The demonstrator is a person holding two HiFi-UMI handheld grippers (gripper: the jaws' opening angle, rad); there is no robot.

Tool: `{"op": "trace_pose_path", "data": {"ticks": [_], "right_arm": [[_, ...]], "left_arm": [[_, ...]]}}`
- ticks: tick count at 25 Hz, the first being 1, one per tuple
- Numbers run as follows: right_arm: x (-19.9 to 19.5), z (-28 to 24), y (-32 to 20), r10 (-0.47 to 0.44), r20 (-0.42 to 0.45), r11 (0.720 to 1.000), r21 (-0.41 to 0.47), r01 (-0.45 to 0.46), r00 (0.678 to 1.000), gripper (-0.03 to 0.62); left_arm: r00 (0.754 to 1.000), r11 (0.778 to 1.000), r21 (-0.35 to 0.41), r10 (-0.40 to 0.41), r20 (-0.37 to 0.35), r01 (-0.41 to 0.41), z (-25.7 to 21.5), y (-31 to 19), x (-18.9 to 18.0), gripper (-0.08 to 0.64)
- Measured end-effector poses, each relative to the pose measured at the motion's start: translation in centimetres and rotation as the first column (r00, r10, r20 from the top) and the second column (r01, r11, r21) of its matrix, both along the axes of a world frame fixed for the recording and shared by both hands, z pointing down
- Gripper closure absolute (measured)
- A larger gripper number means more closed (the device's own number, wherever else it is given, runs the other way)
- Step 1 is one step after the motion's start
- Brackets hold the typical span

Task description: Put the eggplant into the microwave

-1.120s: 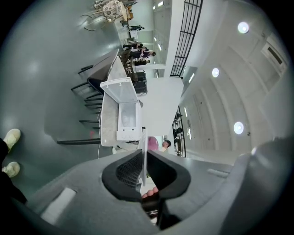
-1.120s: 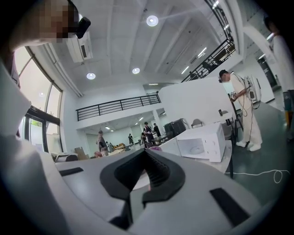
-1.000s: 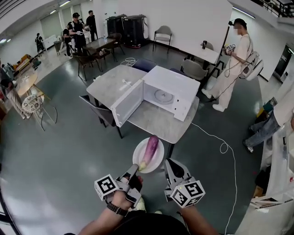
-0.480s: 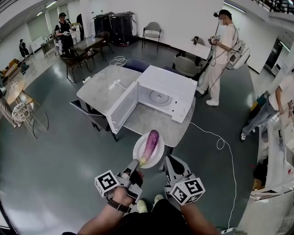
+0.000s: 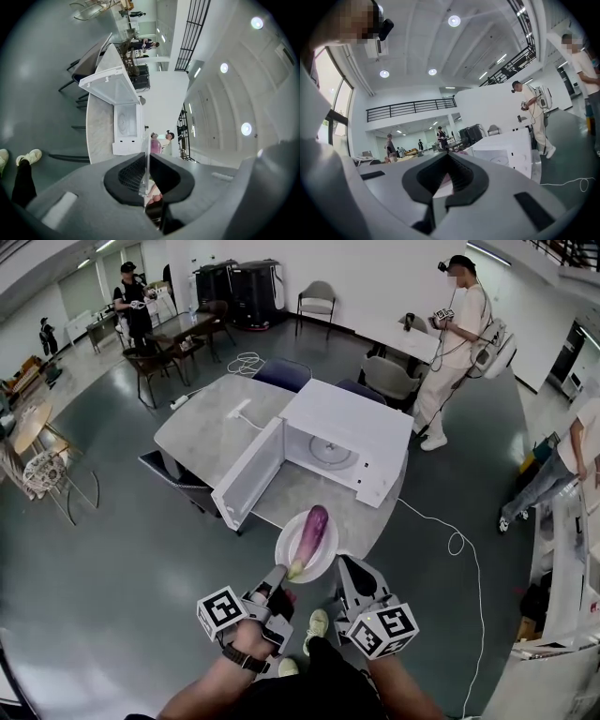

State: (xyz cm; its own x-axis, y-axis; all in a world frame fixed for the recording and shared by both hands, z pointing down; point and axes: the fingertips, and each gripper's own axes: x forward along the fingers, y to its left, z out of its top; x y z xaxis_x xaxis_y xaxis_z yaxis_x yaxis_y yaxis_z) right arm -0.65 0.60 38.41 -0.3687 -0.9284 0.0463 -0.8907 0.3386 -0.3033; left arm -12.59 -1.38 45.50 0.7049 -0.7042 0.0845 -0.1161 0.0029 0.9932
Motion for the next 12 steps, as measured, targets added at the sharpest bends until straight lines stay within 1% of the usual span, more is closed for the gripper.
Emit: {"op": "trace_pose_path", "data": {"ticks": [3, 6, 9, 12], "right_arm": [[0.6, -0.1, -3.1, -0.022, 0.008, 1.000, 0.002, 0.022, 1.000, 0.591], [1.3, 0.0, -6.1, -0.051, 0.012, 0.999, -0.003, 0.051, 0.999, 0.591], [2.3, 0.0, -9.0, -0.075, 0.018, 0.997, -0.009, 0.075, 0.997, 0.591], [3.2, 0.2, -11.6, -0.102, 0.022, 0.995, -0.016, 0.102, 0.995, 0.591]], "left_arm": [[1.000, 1.000, -0.014, -0.014, -0.006, 0.014, 0.3, -2.6, 0.8, 0.549], [0.999, 0.999, -0.013, -0.032, 0.020, 0.032, 0.8, -5.2, 1.4, 0.549], [0.998, 0.998, -0.019, -0.051, 0.021, 0.052, 1.0, -7.6, 2.4, 0.549], [0.997, 0.997, -0.023, -0.068, 0.038, 0.069, 1.4, -9.7, 3.2, 0.549]]}}
